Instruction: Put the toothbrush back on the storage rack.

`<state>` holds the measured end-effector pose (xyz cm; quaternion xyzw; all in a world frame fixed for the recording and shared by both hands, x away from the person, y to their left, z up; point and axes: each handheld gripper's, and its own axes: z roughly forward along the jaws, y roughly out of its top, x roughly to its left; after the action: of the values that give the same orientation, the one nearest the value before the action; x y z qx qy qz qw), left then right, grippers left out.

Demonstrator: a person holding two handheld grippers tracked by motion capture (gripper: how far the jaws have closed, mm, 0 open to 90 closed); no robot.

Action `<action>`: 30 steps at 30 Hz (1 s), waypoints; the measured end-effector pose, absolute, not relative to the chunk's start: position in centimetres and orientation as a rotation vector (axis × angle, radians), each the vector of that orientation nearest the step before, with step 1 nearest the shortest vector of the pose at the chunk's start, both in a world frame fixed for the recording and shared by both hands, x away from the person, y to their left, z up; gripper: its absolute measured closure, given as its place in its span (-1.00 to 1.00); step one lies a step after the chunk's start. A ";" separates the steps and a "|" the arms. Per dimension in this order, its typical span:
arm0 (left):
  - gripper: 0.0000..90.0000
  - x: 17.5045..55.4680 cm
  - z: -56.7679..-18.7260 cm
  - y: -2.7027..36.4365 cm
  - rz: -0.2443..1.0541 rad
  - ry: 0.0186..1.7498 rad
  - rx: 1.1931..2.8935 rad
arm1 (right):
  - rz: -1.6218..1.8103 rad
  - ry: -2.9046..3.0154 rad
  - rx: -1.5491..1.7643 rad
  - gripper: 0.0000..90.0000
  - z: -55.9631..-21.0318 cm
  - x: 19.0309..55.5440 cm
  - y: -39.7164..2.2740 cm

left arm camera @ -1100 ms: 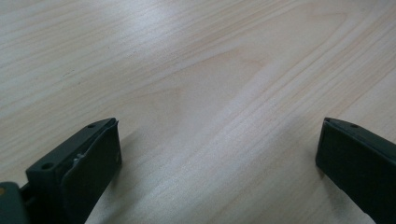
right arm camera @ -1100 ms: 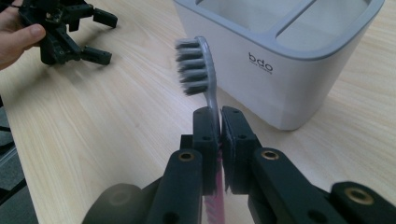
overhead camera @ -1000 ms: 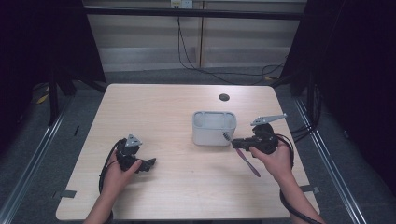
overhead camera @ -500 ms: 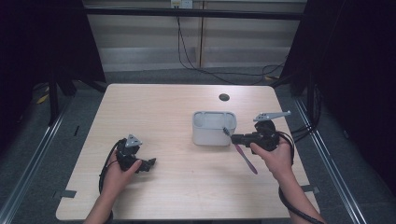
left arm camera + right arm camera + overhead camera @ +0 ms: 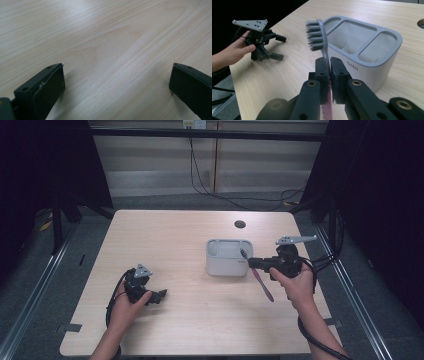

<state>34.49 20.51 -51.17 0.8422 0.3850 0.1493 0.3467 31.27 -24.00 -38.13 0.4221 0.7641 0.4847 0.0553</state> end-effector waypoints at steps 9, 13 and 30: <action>-1.00 34.5 -51.2 20.5 0.387 0.999 2.185 | 1.499 2.294 1.269 0.89 -37.5 31.5 -23.8; -1.00 34.5 -51.2 20.5 0.387 0.999 2.185 | 1.519 2.276 1.250 0.89 -37.1 31.6 -23.6; -1.00 34.5 -51.2 20.5 0.388 0.999 2.185 | 1.598 2.181 1.242 0.89 -35.8 32.3 -23.8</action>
<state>34.48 20.51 -51.17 0.8421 0.3852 0.1495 0.3466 32.28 -23.82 -35.76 0.4160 0.7305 0.5353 0.0831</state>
